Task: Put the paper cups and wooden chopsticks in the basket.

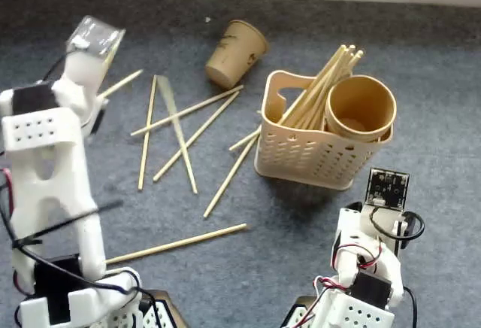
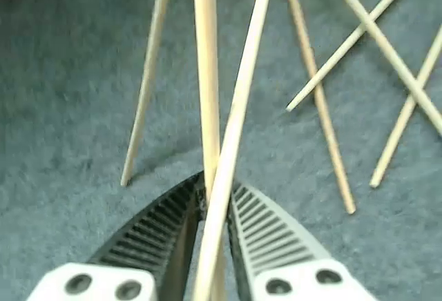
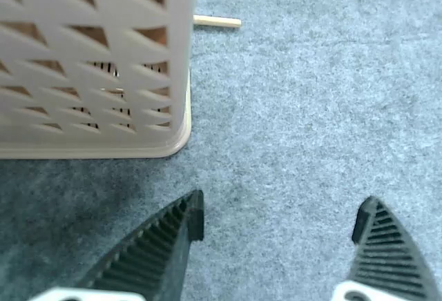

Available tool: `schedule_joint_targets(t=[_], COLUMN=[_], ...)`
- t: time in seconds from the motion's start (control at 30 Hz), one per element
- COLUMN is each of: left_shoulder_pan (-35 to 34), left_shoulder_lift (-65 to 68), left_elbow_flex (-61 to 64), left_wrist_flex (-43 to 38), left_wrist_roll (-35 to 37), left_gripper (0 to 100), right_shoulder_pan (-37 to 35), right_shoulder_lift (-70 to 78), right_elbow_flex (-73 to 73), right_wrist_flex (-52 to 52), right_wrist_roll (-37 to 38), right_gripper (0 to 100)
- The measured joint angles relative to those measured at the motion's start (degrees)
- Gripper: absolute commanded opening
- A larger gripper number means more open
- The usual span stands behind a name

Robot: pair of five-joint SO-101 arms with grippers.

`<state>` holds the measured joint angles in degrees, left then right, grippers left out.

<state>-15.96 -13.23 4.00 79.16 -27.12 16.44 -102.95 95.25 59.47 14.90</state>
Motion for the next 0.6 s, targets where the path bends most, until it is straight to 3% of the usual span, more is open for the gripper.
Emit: schedule_joint_targets(t=[0.17,0.3,0.6], left_shoulder_pan=[16.7,25.76,35.6], left_shoulder_lift=[0.0,0.0,0.0], left_elbow_flex=[-13.01,-18.46,-19.96], left_wrist_flex=[5.45,5.89,-8.09], left_wrist_roll=[6.95,11.43,18.2], left_gripper=[0,0,0], right_shoulder_pan=[0.0,0.0,0.0], right_shoulder_lift=[0.0,0.0,0.0], right_elbow_flex=[0.0,0.0,0.0], right_wrist_flex=[0.0,0.0,0.0], right_wrist_roll=[0.0,0.0,0.0], right_gripper=[33.6,33.6,33.6])
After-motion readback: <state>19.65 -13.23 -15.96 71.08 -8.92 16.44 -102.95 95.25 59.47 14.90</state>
